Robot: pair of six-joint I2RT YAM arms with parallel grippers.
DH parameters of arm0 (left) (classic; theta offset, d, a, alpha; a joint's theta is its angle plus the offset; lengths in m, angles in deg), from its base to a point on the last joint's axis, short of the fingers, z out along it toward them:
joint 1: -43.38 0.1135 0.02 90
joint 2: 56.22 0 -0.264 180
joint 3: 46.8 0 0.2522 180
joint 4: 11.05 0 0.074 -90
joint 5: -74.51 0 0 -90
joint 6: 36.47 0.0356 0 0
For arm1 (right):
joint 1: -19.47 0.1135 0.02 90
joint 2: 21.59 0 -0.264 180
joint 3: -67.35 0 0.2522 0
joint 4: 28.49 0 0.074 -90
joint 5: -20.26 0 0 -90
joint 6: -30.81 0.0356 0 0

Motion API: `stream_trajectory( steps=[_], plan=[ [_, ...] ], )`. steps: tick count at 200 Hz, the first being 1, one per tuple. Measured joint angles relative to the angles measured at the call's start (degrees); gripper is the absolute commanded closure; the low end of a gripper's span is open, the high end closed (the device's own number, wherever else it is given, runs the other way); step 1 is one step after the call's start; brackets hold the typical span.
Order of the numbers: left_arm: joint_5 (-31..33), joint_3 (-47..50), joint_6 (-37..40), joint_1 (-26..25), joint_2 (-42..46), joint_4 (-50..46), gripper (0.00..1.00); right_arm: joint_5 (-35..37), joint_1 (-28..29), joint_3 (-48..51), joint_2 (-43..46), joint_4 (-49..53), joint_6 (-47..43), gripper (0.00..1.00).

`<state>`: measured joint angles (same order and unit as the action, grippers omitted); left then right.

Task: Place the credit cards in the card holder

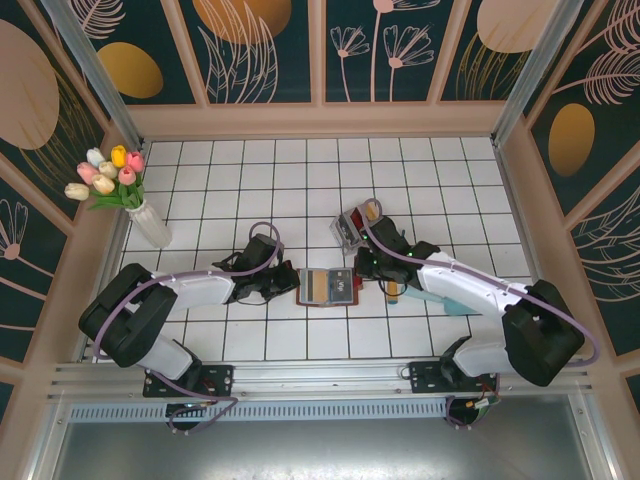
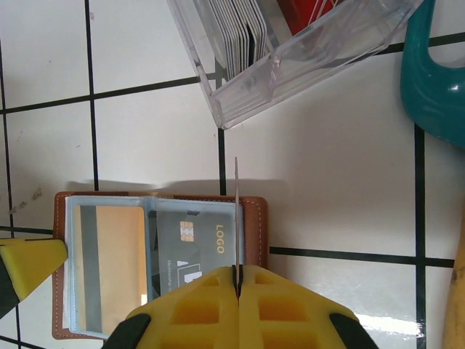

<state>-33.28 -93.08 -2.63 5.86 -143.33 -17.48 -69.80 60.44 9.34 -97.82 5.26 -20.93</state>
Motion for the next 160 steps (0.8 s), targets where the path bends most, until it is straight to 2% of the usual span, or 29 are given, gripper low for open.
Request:
stream_trajectory(
  steps=[102,160],
  plan=[
    [-0.02,0.00,0.00,0.00,0.00,0.00,0.99,-0.72,0.00,2.36,-2.64,-3.56,0.02,0.99],
    [0.00,-0.02,0.00,0.00,-0.92,0.17,0.99,-4.11,-0.02,4.22,-2.82,-7.85,1.11,1.00]
  ],
)
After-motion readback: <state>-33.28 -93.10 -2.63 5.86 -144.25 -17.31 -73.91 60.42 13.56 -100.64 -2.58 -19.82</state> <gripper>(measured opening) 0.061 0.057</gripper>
